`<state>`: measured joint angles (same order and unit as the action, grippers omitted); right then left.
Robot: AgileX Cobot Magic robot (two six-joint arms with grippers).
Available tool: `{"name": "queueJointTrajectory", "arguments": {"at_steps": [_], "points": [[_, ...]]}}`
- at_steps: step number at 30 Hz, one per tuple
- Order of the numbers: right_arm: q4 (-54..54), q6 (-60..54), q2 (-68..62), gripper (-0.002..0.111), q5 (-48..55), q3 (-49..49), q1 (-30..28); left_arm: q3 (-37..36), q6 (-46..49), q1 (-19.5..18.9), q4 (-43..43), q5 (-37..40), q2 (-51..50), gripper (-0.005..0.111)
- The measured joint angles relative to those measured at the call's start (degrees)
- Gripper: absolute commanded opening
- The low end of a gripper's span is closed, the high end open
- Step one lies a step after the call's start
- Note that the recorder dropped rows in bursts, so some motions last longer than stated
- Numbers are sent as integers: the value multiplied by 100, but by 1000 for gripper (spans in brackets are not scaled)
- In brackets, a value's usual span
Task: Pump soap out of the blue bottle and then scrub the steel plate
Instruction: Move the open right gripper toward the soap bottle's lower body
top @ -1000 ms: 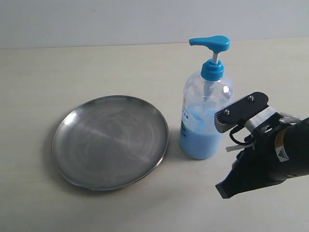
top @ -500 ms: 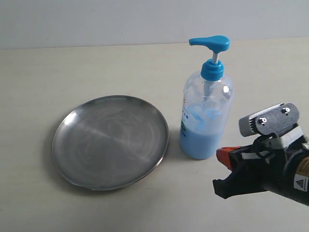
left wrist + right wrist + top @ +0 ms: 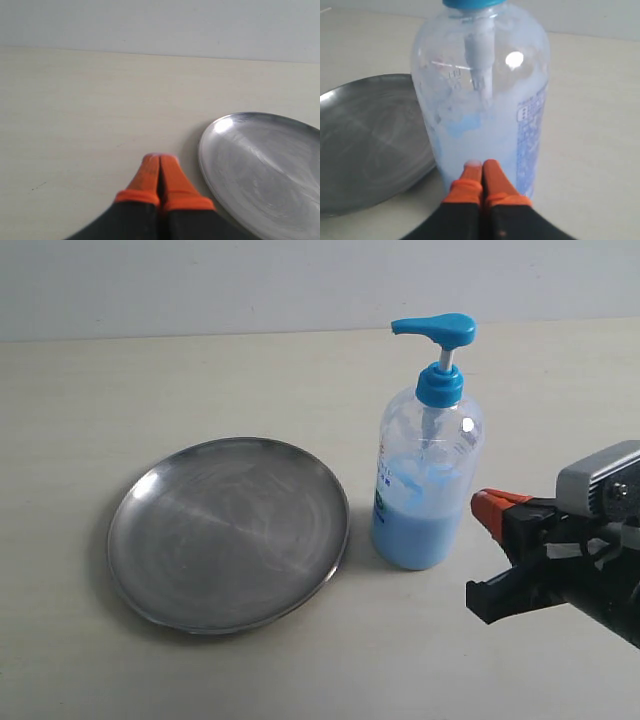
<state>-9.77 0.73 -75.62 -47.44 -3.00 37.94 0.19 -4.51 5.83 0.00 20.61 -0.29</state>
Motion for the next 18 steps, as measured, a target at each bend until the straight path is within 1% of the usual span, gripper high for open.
{"name": "queueJointTrajectory", "arguments": {"at_steps": [1, 3, 4, 6, 7, 9, 10, 14, 18], "points": [[-55, -11, -24, 8, -43, 0, 0, 0, 0, 0, 0, 0, 0, 0], [-210, -11, -120, 21, -83, 0, 0, 0, 0, 0, 0, 0, 0, 0], [-265, -11, -164, 33, -98, 0, 0, 0, 0, 0, 0, 0, 0, 0], [-306, -11, -284, 52, -112, 23, 0, 0, 0, 0, 0, 0, 0, 0], [-316, -11, -333, 69, -112, 23, 0, 0, 0, 0, 0, 0, 0, 0], [-302, 35, -441, 91, -99, 23, 0, 0, 0, 0, 0, 0, 0, 0], [-260, 48, -480, 104, -99, 23, 0, 0, 0, 0, 0, 0, 0, 0], [-88, 98, -600, 105, -99, 23, 0, 0, 0, 0, 0, 0, 0, 0], [67, 426, -594, 105, -123, -12, 0, 0, 0, 0, 0, 0, 0, 0]]}}
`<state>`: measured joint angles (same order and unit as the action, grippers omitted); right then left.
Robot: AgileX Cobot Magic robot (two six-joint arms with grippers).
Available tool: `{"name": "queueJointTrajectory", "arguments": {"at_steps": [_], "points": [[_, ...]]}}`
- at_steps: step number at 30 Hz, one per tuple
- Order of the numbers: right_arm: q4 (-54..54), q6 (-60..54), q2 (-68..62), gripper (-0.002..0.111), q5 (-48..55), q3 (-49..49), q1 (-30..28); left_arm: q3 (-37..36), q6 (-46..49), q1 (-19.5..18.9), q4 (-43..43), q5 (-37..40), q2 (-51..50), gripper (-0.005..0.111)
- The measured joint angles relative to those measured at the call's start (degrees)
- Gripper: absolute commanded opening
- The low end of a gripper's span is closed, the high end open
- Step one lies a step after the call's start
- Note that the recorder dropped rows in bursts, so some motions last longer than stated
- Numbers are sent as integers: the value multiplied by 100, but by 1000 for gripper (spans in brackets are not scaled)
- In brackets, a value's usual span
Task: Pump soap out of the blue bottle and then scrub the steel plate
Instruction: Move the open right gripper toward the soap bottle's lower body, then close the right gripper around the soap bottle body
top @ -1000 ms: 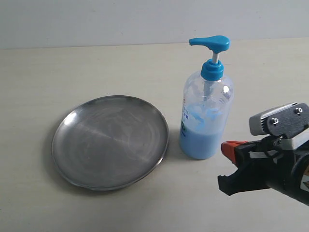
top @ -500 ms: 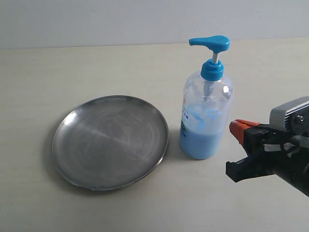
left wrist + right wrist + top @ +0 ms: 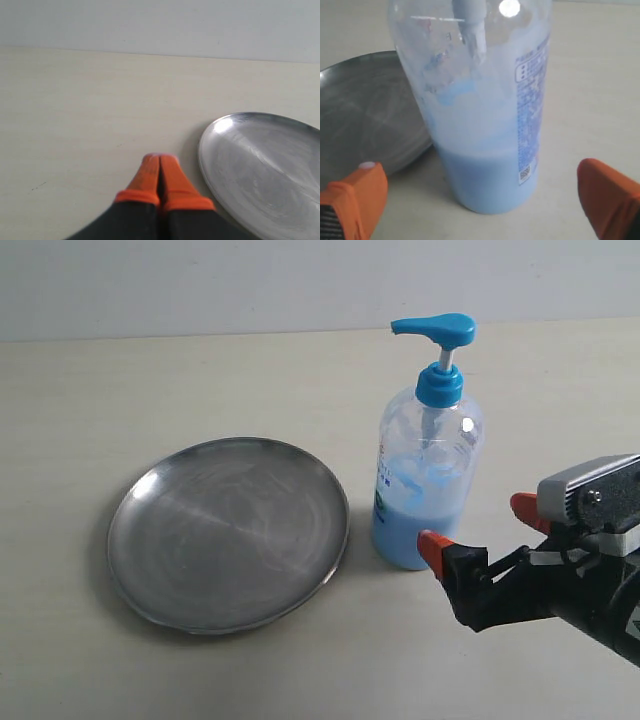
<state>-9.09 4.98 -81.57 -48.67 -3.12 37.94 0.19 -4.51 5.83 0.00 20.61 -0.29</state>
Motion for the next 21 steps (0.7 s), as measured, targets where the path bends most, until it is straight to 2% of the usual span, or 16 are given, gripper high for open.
{"name": "queueJointTrajectory", "arguments": {"at_steps": [10, 21], "points": [[199, 582, -9, 105, 63, -222, 0, 0, 0, 0, 0, 0, 0, 0], [102, -284, -646, 105, 265, -612, 0, 0, 0, 0, 0, 0, 0, 0]]}}
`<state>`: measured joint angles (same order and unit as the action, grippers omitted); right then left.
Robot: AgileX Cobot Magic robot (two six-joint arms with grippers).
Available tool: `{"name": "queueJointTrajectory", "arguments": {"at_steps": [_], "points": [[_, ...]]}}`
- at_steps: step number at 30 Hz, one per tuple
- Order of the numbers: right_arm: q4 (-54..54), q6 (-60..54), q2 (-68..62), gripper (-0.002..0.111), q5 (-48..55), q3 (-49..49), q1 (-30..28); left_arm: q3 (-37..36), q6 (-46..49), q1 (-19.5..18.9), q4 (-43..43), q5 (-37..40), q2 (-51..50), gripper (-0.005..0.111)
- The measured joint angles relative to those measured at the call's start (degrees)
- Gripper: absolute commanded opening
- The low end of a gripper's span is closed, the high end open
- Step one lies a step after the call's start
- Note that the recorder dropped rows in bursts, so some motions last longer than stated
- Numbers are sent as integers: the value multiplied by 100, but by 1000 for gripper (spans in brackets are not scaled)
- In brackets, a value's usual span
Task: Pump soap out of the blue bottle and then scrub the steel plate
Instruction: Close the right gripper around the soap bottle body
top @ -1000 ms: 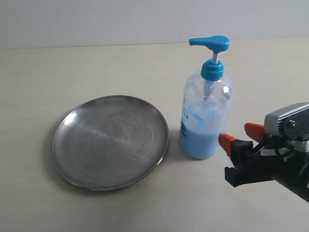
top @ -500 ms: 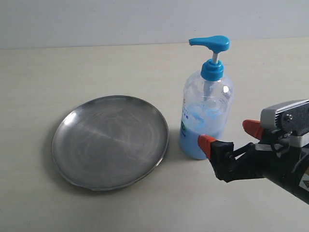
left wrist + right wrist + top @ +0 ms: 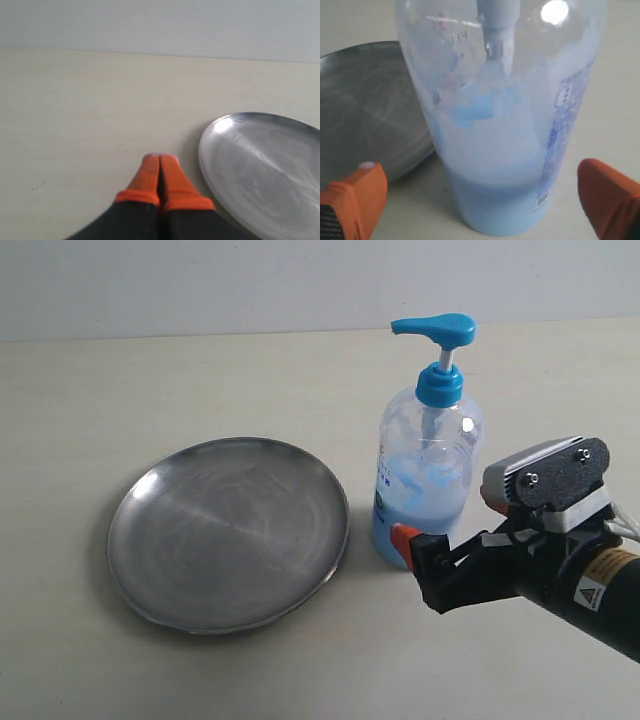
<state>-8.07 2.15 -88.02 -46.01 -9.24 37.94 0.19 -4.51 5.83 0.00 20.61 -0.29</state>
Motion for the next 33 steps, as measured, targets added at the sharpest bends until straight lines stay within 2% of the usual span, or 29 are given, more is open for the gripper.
{"name": "queueJointTrajectory", "arguments": {"at_steps": [11, 15, 22, 33], "points": [[-414, -149, -599, 105, -113, -688, 22, 0, 0, 0, 0, 0, 0, 0], [-1078, -415, -819, 105, -113, -970, 357, 0, 0, 0, 0, 0, 0, 0], [-3080, -1518, -1186, 105, -491, -1426, 1171, 0, 0, 0, 0, 0, 0, 0], [-3616, -1633, -1757, 105, -1213, -1636, 1330, 0, 0, 0, 0, 0, 0, 0]]}}
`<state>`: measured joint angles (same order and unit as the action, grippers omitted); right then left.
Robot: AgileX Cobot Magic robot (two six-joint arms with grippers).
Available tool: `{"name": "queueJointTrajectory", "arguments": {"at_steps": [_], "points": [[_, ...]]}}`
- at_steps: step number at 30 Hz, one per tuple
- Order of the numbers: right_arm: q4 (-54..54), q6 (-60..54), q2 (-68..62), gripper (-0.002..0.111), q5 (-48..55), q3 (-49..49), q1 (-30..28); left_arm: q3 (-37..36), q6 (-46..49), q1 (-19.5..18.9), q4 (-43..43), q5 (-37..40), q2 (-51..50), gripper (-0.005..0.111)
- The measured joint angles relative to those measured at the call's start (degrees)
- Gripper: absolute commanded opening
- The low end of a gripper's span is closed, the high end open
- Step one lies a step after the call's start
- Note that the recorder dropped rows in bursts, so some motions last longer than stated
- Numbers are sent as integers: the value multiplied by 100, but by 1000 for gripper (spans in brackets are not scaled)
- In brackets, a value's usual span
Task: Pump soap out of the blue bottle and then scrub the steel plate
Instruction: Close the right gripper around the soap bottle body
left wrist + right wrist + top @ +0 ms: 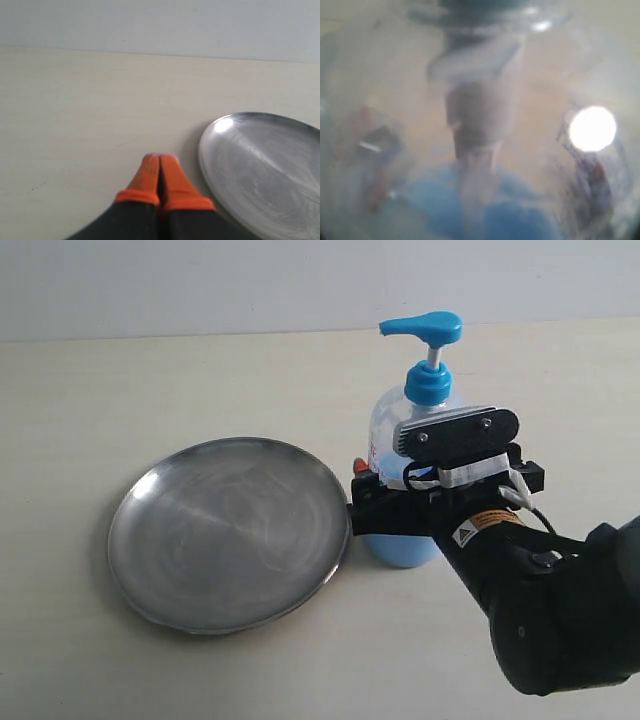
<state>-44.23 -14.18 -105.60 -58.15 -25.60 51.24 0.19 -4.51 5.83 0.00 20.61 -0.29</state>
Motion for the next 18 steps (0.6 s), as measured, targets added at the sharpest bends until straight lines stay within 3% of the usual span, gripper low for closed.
{"name": "queueJointTrajectory", "arguments": {"at_steps": [10, 12, 13, 15, 17, 18], "points": [[5, 42, -217, 101, -307, -289, 0, 0, 0, 0, 0, 0, 0, 0], [-20, 51, -295, 79, -450, -303, 0, 0, 0, 0, 0, 0, 0, 0], [-32, 51, -297, 55, -490, -303, 0, 0, 0, 0, 0, 0, 0, 0], [-61, 22, -323, 24, -581, -303, 0, 0, 0, 0, 0, 0, 0, 0], [5, -74, -323, 3, -581, -303, 0, 0, 0, 0, 0, 0, 0, 0], [65, -112, -323, 0, -581, -303, 0, 0, 0, 0, 0, 0, 0, 0]]}}
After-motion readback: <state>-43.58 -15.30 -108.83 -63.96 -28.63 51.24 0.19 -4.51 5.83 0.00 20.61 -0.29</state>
